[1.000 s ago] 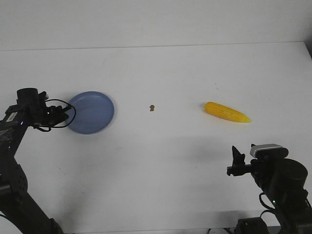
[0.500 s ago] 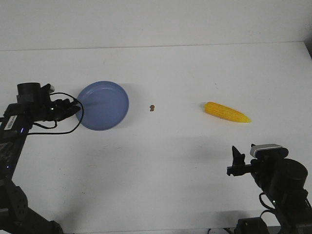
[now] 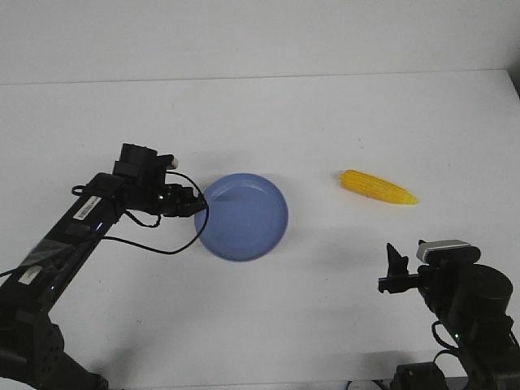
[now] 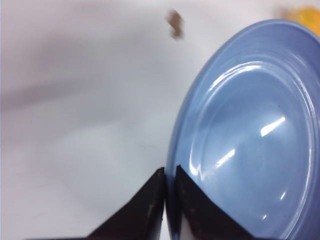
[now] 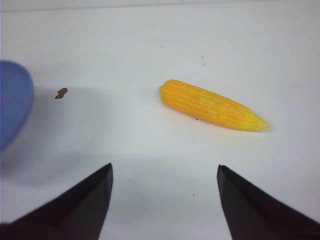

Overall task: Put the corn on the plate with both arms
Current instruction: 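Push the blue plate with the left gripper toward the table center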

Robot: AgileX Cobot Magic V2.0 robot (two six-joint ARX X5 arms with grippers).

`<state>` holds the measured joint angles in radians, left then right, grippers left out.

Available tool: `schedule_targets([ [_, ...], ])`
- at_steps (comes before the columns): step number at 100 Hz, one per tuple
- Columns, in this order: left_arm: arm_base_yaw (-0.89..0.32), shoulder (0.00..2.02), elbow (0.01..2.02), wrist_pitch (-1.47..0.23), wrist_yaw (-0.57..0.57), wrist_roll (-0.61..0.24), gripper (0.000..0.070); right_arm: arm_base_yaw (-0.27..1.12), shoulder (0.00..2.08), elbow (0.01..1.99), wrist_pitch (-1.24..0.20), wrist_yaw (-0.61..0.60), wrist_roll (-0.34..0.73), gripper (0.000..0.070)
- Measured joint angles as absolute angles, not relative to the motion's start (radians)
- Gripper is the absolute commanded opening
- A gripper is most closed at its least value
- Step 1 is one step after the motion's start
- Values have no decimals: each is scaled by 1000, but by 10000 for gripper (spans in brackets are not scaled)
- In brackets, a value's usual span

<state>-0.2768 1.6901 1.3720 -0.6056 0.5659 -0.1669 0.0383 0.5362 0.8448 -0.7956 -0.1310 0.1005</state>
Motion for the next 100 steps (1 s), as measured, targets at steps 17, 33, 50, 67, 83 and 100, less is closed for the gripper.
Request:
schedule_targets([
  [17,-336,1690,1313,-576,564,-163,7,38,536,845,-796,-131,101,434],
  [33,-345,1690,1225,-529,559,-163,7,38,536,845,-796,-131,101,434],
  [50,-345,1690,1155,-481,550,-163,7,38,536,845,-796,-131,101,434],
  [67,-345,1690,1088,-418,547,-163,7,38,536,845,-796,-131,101,434],
  [83,-348,1690,1062,-399,526,-163,12,38,536,845,-796,-131,101,434],
  [100,-349,1690,1057,-390,522,-161,19,38,536,845,-796,-131,101,434],
])
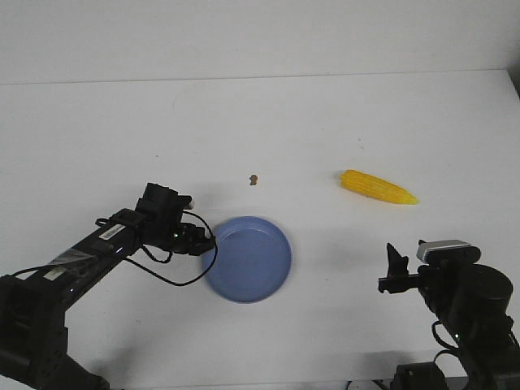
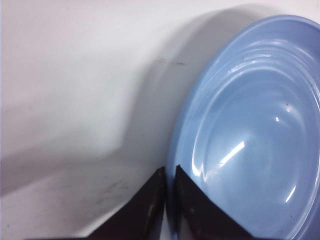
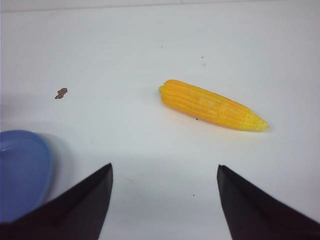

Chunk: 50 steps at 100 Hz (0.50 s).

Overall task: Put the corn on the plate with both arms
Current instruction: 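Push the blue plate with the left gripper toward the table center, then withdraw the left gripper from the plate toward the robot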

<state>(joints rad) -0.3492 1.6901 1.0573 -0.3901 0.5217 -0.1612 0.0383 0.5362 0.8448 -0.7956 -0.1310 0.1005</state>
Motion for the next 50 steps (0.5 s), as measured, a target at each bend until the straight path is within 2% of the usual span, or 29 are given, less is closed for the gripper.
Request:
schedule_targets([
  [11,-350,1690,1057,-389,522,-157,48,38,536,845,-796,-131,101,434],
  [16,-350,1690,1057,-387,522,-157,120,38,536,845,-796,-131,101,434],
  [33,-350,1690,1057,-365,524,-157,436,38,536,845,-796,-131,101,434],
  [50,-352,1677,1057,-345,533,-157,572,38,536,845,-796,-131,101,434],
])
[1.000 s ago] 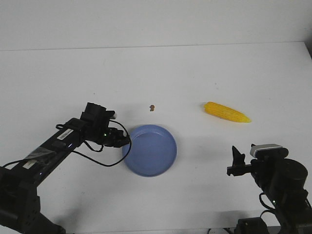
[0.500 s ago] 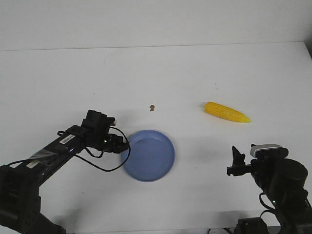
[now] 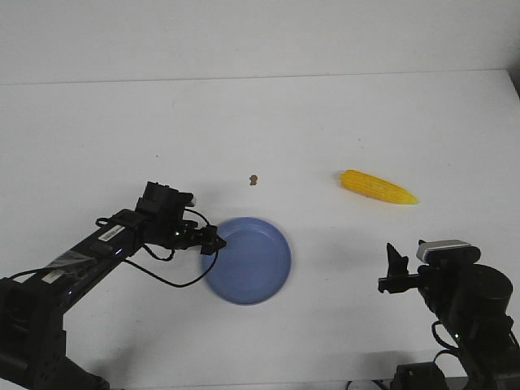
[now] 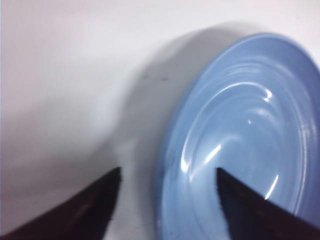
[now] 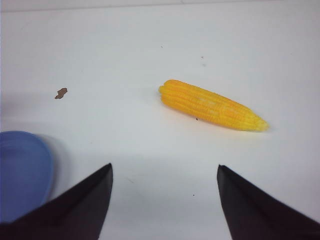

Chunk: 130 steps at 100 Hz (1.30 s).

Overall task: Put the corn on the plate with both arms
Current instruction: 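Withdraw the left gripper from the plate toward the robot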

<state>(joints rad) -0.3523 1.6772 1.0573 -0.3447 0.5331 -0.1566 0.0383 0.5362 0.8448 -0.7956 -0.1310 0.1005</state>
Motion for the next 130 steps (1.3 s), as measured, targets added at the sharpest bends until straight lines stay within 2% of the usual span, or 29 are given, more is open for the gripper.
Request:
schedule_targets([
  [14,-352,1672,1057,-316,533,-156,676,38,536,845,-796,-131,101,434],
  [20,-351,1668,1057,-306,529,-156,698,38,536,845,-796,-131,101,434],
  [51,-289,1522,1052,-290,489,-121,700,38,536,845,-796,-131,101,434],
  [73,-210,1346,1052,-304,360,-41,700,38,536,845,-796,-131,101,434],
  [96,-186,1197,1052,-434,78,76,700,38,536,845,-796,-131,101,434],
  [121,-186,1166,1052,-488,-49,103,700,38,537,845,-794,-131,59,434],
  [130,-186,1166,1052,-491,-56,106,700,38,553,845,-771,-131,29,434],
])
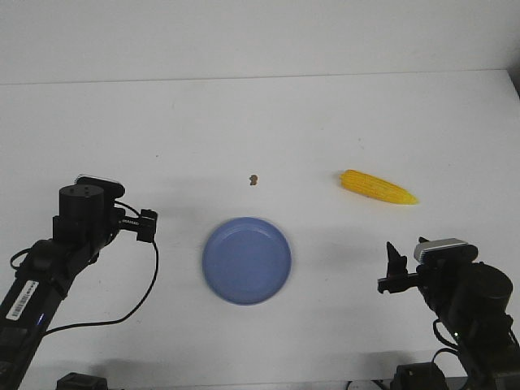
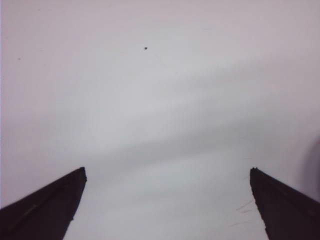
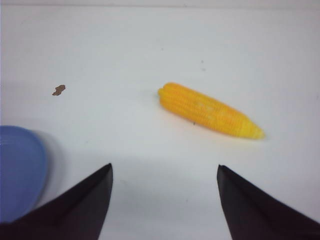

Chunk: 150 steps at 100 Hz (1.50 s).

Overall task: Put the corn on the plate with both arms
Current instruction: 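Withdraw the left gripper from the plate toward the robot, then reach the right gripper to the yellow corn and grasp it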

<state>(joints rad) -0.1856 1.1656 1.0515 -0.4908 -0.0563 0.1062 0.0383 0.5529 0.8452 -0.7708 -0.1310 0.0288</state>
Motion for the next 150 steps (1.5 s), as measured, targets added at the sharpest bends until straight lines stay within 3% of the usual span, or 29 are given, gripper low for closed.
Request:
schedule_targets([
  [23,-186,1166,1052,-490,-56,105,700,38,771,925,-754,-126,-60,434],
  [37,-186,1166,1052,-490,-56,98,700,38,1007,1059,-784,-78,-136,434],
  [75,-186,1166,1052,-490,-54,65,700,38,1560,1409,-852,-118,-350,435],
  [114,-186,1166,1052,-484,-54,42,700,34,1676,1432,-766,-131,-475,435],
  [150,-186,1166,1052,-478,-54,35,700,1,1773,1437,-744,-143,-521,435],
])
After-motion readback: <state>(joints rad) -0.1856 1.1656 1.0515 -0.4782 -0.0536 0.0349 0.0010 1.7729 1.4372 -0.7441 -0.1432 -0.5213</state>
